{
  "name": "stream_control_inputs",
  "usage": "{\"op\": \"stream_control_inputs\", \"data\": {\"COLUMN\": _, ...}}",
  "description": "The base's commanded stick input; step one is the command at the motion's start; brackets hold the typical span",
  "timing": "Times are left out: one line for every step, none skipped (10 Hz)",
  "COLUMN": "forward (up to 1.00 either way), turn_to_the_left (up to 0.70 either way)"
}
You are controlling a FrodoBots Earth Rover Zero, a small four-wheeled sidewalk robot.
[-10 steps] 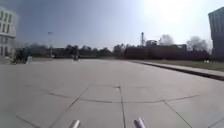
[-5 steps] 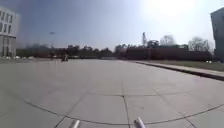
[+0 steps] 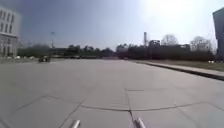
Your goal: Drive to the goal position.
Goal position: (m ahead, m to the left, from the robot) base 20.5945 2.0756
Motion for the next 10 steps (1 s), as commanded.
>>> {"op": "stream_control_inputs", "data": {"forward": 1.0, "turn_to_the_left": 0.0}}
{"op": "stream_control_inputs", "data": {"forward": 1.0, "turn_to_the_left": 0.0}}
{"op": "stream_control_inputs", "data": {"forward": 1.0, "turn_to_the_left": 0.0}}
{"op": "stream_control_inputs", "data": {"forward": 1.0, "turn_to_the_left": 0.0}}
{"op": "stream_control_inputs", "data": {"forward": 1.0, "turn_to_the_left": 0.0}}
{"op": "stream_control_inputs", "data": {"forward": 1.0, "turn_to_the_left": 0.0}}
{"op": "stream_control_inputs", "data": {"forward": 1.0, "turn_to_the_left": 0.0}}
{"op": "stream_control_inputs", "data": {"forward": 1.0, "turn_to_the_left": 0.0}}
{"op": "stream_control_inputs", "data": {"forward": 1.0, "turn_to_the_left": 0.0}}
{"op": "stream_control_inputs", "data": {"forward": 1.0, "turn_to_the_left": 0.0}}
